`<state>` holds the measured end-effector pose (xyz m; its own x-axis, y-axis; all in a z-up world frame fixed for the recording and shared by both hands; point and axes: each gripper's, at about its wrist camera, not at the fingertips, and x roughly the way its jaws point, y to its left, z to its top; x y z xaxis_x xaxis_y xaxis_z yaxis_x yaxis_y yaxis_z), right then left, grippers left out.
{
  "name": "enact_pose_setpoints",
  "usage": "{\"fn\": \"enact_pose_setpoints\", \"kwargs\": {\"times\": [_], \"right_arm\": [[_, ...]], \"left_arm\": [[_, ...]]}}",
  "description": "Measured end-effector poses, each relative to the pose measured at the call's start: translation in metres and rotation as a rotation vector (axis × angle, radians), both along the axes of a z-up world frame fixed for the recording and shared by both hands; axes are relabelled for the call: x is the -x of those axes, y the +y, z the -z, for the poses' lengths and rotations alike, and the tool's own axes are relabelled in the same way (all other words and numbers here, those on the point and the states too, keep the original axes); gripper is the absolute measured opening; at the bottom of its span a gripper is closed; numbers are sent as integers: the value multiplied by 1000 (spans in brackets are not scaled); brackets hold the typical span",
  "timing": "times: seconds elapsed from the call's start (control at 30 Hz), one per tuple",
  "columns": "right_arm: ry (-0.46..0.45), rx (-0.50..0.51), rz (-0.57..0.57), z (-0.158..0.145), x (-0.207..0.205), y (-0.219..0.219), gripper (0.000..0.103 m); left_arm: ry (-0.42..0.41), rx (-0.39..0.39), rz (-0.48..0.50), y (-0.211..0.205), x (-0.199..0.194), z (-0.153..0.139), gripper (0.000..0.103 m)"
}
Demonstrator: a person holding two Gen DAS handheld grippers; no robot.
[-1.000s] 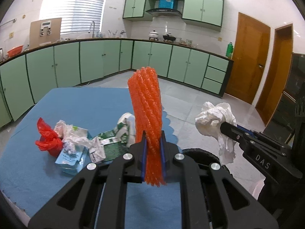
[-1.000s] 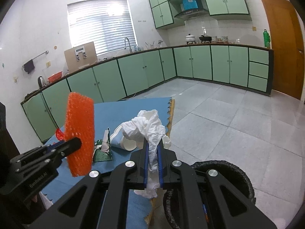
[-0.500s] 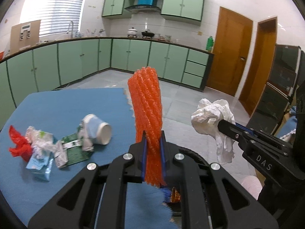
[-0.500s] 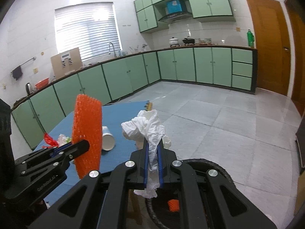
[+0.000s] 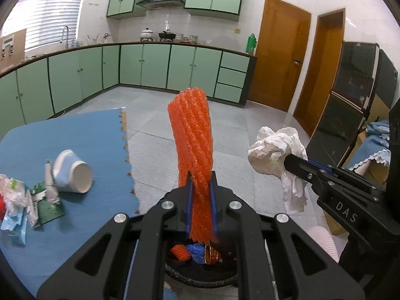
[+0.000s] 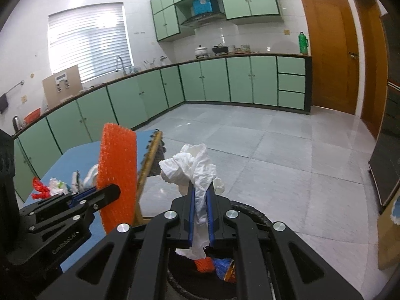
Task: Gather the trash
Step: 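Carry the orange net sleeve and white tissue with both grippers over the black bin, then open both grippers to drop the sleeve and tissue into the bin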
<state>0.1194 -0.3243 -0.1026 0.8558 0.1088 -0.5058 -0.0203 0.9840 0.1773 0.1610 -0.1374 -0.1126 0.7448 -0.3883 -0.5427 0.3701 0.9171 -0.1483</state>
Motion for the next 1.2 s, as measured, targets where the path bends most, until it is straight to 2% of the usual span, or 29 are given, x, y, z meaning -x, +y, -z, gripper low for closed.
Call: {"fn": "enact_pose_setpoints", "kwargs": {"times": [0.47,0.5,0.57,0.63,0.7,0.77,0.8,0.87,0.93,1.07,1.1,1.2], "right_arm": [[70,-8,39,36,-25,-31,11],[80,-8,40,38,-28,-33,14],[91,-8,44,42,-32,-34,15],[105,-15,51,48,-37,-37,20],[112,-18,66,51,-41,-41,34],[111,-22,73,52,-42,-44,41],[109,-22,78,52,-42,-45,49],[104,-20,90,50,-43,-46,55],[101,-18,108,48,-41,-47,65],[87,-6,150,41,-36,-48,93],[82,-8,163,38,-34,-47,97],[70,-15,166,33,-31,-46,97]], "left_arm": [[73,-27,30,-37,-43,35,11],[80,-29,31,-39,-46,37,12],[101,-36,34,-43,-53,42,17],[114,-33,32,-44,-58,47,22],[121,-37,25,-43,-61,49,34],[124,-39,13,-41,-62,51,40],[126,-38,11,-42,-61,53,44],[126,-43,4,-42,-61,53,45],[129,-40,-1,-39,-60,53,47],[106,-27,-30,-29,-55,43,64],[98,-24,-39,-24,-55,39,68],[62,-19,-85,-8,-49,23,80]]}}
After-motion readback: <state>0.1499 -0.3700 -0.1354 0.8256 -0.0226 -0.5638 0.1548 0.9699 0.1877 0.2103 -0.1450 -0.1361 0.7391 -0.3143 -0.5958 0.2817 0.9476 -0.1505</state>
